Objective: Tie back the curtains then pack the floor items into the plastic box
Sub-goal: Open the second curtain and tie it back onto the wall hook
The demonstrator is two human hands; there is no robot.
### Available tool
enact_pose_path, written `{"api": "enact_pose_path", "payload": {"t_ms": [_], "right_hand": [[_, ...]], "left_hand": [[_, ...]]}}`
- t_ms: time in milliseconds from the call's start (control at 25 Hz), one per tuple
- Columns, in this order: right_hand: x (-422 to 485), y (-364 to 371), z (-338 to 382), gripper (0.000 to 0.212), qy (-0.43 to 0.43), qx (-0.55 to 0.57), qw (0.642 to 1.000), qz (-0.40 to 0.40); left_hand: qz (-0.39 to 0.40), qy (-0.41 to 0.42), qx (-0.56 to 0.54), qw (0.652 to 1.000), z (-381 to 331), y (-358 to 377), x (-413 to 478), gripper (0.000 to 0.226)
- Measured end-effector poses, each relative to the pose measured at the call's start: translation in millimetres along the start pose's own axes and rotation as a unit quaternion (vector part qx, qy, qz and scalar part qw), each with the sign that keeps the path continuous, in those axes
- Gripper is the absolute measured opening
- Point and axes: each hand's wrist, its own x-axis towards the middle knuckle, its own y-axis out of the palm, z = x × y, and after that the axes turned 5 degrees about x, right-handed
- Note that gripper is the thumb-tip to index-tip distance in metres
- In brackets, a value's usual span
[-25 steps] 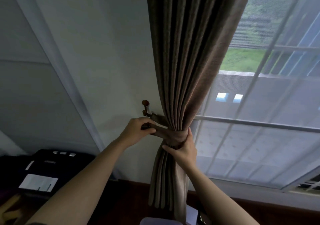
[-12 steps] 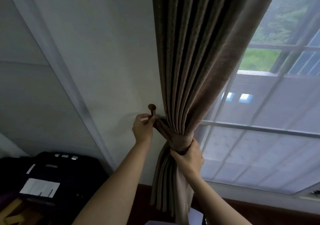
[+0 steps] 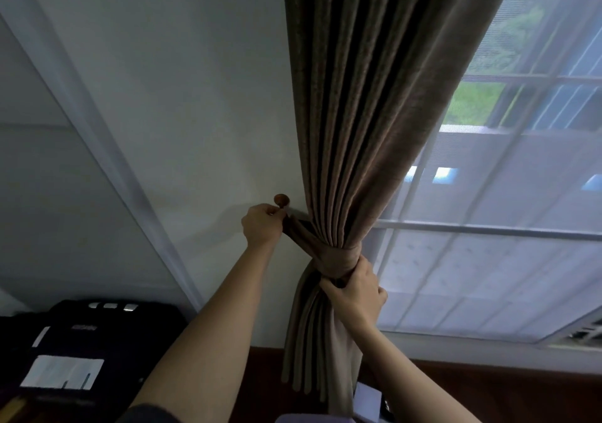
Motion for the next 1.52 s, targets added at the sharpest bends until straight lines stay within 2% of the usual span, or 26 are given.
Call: {"api": "enact_pose_path", "payload": {"t_ms": [200,280,400,640,720,960,1080,1160,1360,1520], "right_hand": [[5,-3,6,0.073,0.006,-0.034,0.999,0.020],[9,-5,7,0.073,0.004,-0.042,0.999,0.030],[12,-7,2,0.071,-0.012,-0.039,0.998,0.051],[27,-16,-6,0.072,-0.057,-0.035,0.992,0.104],[32,-16,-11,0.072,-0.073,-0.035,0.991,0.111],[32,-13,-13,0.074,-0.087,-0.018,0.991,0.104],[31,-9,-11,0.076,-0.078,-0.013,0.993,0.085],[28,-6,-7,0.077,-0.065,-0.017,0.995,0.074],[26,-1,-1,0.076,-0.048,-0.027,0.997,0.061],[25,2,0,0.075,-0.043,-0.030,0.997,0.050]], "left_hand": [[0.071,-0.136,-0.072,0.986,-9,-5,16,0.027],[0.076,-0.166,-0.105,0.978,-6,-3,20,0.020],[0.085,-0.195,-0.159,0.964,-4,-1,20,0.009],[0.087,-0.223,-0.376,0.895,11,4,-2,0.009],[0.073,-0.214,-0.398,0.889,14,10,-5,0.010],[0.046,-0.183,-0.347,0.919,12,15,-7,0.014],[0.037,-0.102,-0.216,0.970,19,16,1,0.006],[0.038,-0.057,-0.144,0.987,21,12,7,0.010],[0.071,0.028,-0.038,0.996,24,8,12,0.010],[0.030,0.070,-0.035,0.996,29,14,2,0.014]]}}
